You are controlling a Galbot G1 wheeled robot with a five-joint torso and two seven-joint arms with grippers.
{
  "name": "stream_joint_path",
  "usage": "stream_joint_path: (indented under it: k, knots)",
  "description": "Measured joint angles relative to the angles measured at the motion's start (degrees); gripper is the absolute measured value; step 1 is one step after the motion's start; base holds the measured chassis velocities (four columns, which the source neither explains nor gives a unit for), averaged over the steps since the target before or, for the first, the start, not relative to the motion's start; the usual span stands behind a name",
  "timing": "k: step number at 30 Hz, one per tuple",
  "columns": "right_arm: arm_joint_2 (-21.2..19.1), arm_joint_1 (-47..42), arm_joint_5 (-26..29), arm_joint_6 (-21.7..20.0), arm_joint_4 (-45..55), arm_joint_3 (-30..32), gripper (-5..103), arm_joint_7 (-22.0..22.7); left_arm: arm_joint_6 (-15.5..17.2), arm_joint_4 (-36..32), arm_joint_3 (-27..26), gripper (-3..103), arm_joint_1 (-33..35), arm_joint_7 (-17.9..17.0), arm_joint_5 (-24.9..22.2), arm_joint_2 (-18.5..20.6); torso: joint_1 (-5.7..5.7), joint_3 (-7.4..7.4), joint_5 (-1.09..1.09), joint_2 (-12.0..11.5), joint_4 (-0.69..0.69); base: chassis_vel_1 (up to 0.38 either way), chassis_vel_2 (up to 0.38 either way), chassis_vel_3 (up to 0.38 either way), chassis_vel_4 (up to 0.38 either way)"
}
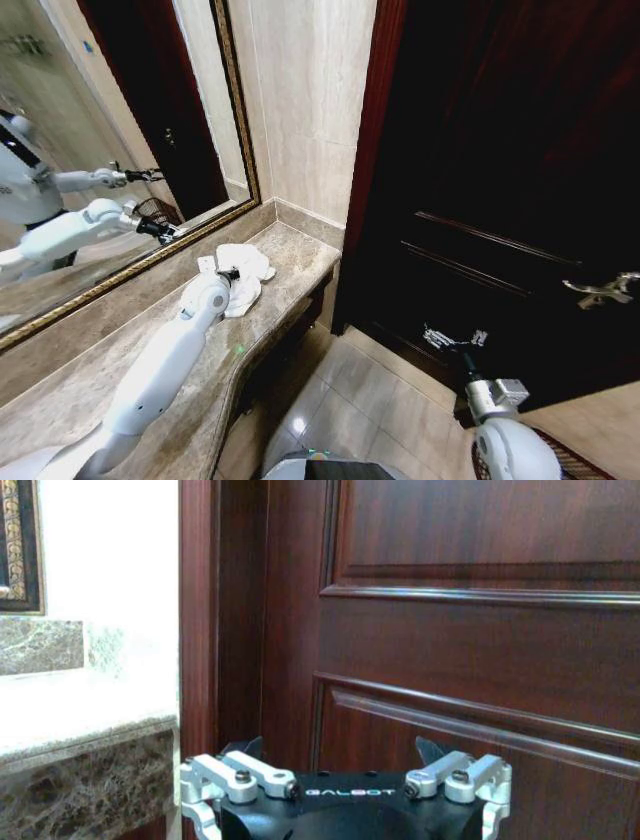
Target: Discard the used towel into the hamper.
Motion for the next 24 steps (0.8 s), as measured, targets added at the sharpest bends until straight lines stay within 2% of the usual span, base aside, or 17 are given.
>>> stream_joint_path:
  k: [5, 8, 11, 13, 14, 16, 18, 19, 20, 21, 22, 24]
  knots:
    - [0.15, -0.2, 0.03, 0.04, 0.23, 0.05, 100, 0.02, -1.33, -0.64, -0.46, 7, 0.86, 0.27, 0.26, 0.35, 0.0, 0.0, 0.0, 0.0, 0.0, 0.0, 0.0, 0.0, 0.0]
    - [0.25, -0.53, 0.17, 0.23, 0.47, 0.22, 100, 0.02, -3.79, -1.99, -1.51, 7, 2.4, 3.29, 2.81, 0.92, 0.0, 0.0, 0.0, 0.0, 0.0, 0.0, 0.0, 0.0, 0.0]
    - [0.27, -0.59, 0.23, 0.33, 0.53, 0.29, 100, 0.02, -4.87, -2.68, -2.03, 7, 3.08, 4.49, 4.18, 1.11, 0.0, 0.0, 0.0, 0.0, 0.0, 0.0, 0.0, 0.0, 0.0]
    - [0.26, -0.67, 0.41, 0.44, 0.75, 0.37, 100, 0.06, -7.1, -4.52, -3.62, 7, 4.79, 7.49, 7.02, 1.41, 0.0, 0.0, 0.0, 0.0, 0.0, 0.0, 0.0, 0.0, 0.0]
    - [0.26, -0.67, 0.41, 0.44, 0.75, 0.37, 100, 0.06, -7.1, -4.52, -3.62, 7, 4.79, 7.49, 7.02, 1.41, 0.0, 0.0, 0.0, 0.0, 0.0, 0.0, 0.0, 0.0, 0.0]
    - [0.12, -0.64, 0.65, 0.39, 1.13, 0.37, 100, 0.29, -10.9, -6.66, -5.67, 7, 7.21, 12.0, 10.94, 1.93, 0.0, 0.0, 0.01, 0.0, 0.0, 0.0, 0.0, 0.0, 0.0]
    - [-0.07, -0.39, 0.79, 0.13, 1.6, 0.28, 100, 0.48, -16.15, -8.37, -7.8, 7, 10.23, 17.4, 15.96, 2.65, 0.0, 0.0, 0.0, 0.0, 0.01, 0.0, 0.0, 0.0, 0.0]
    - [-0.07, -0.39, 0.79, 0.13, 1.6, 0.28, 100, 0.48, -16.15, -8.37, -7.8, 7, 10.23, 17.4, 15.96, 2.65, 0.0, 0.0, 0.0, 0.0, 0.01, 0.0, 0.0, 0.0, 0.0]
    - [-0.12, -0.3, 0.87, 0.04, 1.76, 0.24, 100, 0.52, -18.15, -8.99, -8.56, 7, 11.37, 19.36, 17.8, 2.91, 0.0, 0.0, 0.0, 0.0, 0.01, 0.0, 0.0, 0.0, 0.0]
    - [-0.2, -0.12, 1.01, -0.09, 1.99, 0.15, 100, 0.59, -21.48, -10.1, -9.87, 7, 13.37, 22.52, 20.97, 3.35, 0.0, 0.0, 0.0, 0.0, 0.02, 0.0, 0.0, 0.0, 0.0]
    - [-0.2, -0.12, 1.01, -0.09, 1.99, 0.15, 100, 0.59, -21.48, -10.1, -9.87, 7, 13.37, 22.52, 20.97, 3.35, 0.0, 0.0, 0.0, 0.0, 0.02, 0.0, 0.0, 0.0, 0.0]
    - [-0.33, 0.06, 1.38, -0.37, 2.48, 0.03, 100, 0.65, -25.01, -12.53, -11.38, 7, 16.19, 25.22, 24.16, 3.67, 0.0, 0.0, 0.0, 0.0, 0.02, 0.0, 0.0, 0.0, 0.0]
